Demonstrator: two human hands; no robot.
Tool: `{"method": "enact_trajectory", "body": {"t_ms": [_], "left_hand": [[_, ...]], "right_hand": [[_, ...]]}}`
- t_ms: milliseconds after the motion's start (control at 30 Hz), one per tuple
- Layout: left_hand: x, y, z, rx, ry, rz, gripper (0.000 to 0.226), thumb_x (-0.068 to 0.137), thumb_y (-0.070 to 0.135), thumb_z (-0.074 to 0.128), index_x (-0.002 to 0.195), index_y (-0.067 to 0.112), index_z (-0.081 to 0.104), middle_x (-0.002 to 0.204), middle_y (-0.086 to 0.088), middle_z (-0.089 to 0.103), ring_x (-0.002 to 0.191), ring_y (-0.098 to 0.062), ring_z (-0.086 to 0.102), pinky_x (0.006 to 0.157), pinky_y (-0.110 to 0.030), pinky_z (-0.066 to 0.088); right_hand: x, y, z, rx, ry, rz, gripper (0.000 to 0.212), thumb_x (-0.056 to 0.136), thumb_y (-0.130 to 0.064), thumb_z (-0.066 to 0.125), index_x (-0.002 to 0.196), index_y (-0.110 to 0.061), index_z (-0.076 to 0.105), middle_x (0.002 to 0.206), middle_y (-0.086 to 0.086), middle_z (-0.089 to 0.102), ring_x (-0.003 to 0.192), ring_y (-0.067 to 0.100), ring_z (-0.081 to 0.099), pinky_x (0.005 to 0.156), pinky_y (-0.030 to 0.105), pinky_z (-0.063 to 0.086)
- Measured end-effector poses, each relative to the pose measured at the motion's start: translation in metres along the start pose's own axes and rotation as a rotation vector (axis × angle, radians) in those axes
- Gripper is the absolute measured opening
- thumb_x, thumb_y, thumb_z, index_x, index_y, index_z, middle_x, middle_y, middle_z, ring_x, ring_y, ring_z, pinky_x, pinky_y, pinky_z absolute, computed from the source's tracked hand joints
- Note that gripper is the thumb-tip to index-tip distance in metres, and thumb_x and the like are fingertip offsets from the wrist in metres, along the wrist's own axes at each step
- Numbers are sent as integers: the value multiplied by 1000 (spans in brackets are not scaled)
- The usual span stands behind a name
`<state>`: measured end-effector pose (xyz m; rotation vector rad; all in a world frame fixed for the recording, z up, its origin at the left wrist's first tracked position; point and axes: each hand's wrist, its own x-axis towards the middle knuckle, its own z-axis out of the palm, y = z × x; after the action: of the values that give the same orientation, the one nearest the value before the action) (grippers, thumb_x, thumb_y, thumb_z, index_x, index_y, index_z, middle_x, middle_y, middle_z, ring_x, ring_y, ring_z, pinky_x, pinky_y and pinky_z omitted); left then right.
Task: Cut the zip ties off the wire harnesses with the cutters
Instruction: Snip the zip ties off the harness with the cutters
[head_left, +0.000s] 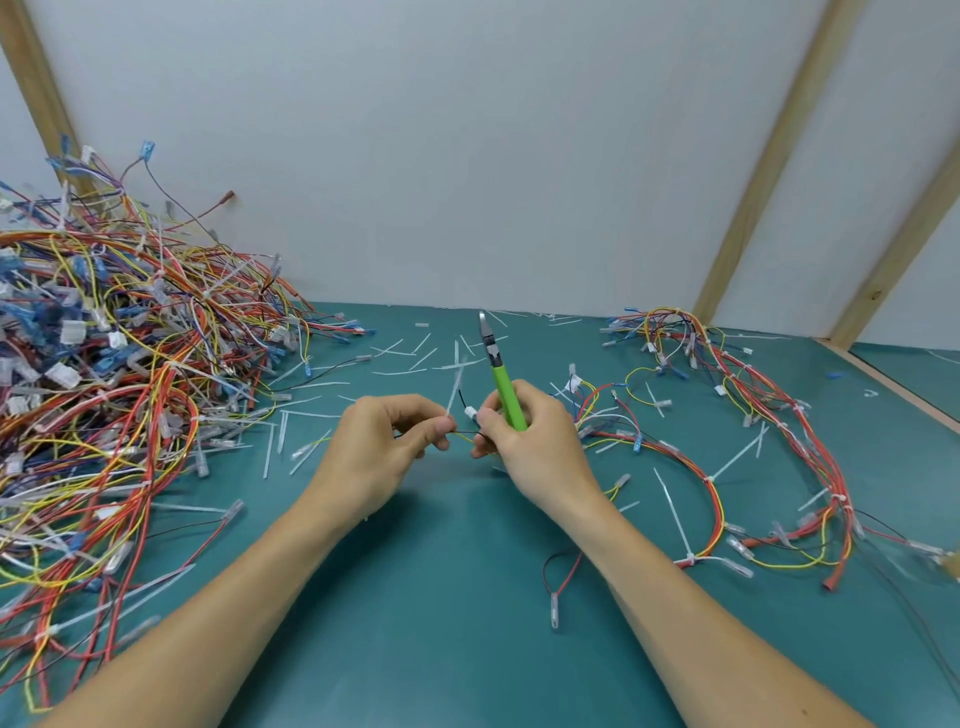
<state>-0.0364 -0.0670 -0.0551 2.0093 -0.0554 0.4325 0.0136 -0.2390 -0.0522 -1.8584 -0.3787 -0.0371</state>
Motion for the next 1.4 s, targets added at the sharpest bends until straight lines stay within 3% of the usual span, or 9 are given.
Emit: {"method": "enact_trajectory", "body": {"t_ms": [133,267,467,700,833,967,1067,1200,1400], "left_hand": [[-3,3,3,121,161,192,6,91,19,73,86,22,75,75,16,72,73,-9,65,71,-15,47],[-2,1,5,-57,171,123,7,89,18,75,89,25,75,85,15,75,81,-6,69,79,-17,51],[-2,2,7,-190,133,41,11,88,16,77,87,27,74,86,8,77,80,-10,69,77,-31,53],[-2,2,8,-295,165,-51,7,85,18,79,88,21,73,81,3,76,75,-6,69,70,-15,50],[-3,-1,8,-147,90,-127,18,91,34,72,78,23,77,71,1,71,68,-10,56,66,-27,42],[-5,11,5,119,397,184,7,92,15,72,97,20,71,95,5,64,87,-14,57,84,-25,44],[-9,21,1,207,539,433,9,91,18,70,82,18,69,79,8,60,73,-9,53,72,-16,37],[-15,21,21,-3,195,150,15,92,26,73,77,25,76,66,13,71,60,-1,61,63,-15,45],[-8,14,22,-395,201,-57,12,91,13,73,83,20,79,69,12,73,61,3,61,54,-6,41]], "right_hand": [[-2,-3,0,-90,-26,-53,16,91,-29,74,86,-20,62,79,9,72,77,30,68,74,47,55],[-4,-4,5,-9,-88,-63,14,90,-14,76,87,-14,63,84,14,70,78,29,65,78,49,53],[-4,-7,6,192,-58,-53,17,100,-19,68,92,-4,67,71,1,68,64,13,66,65,15,48],[-5,-5,4,63,-133,-40,7,99,-13,67,92,-12,68,72,0,68,68,6,62,64,19,44],[-7,-5,10,176,-106,44,16,99,-10,65,85,-16,66,69,-3,65,70,12,62,77,27,48],[-5,-6,9,465,-66,176,18,100,-4,62,84,-11,64,70,-1,60,64,14,61,73,24,56],[-3,-7,8,623,-39,247,15,101,-5,61,86,-10,62,66,-3,60,63,15,61,74,27,56],[-1,-9,6,781,-101,298,17,102,-6,58,86,-11,61,71,2,58,67,16,60,90,37,55],[-6,-12,8,766,-235,346,8,101,-8,60,95,-7,65,72,1,61,64,14,63,74,30,59]]}}
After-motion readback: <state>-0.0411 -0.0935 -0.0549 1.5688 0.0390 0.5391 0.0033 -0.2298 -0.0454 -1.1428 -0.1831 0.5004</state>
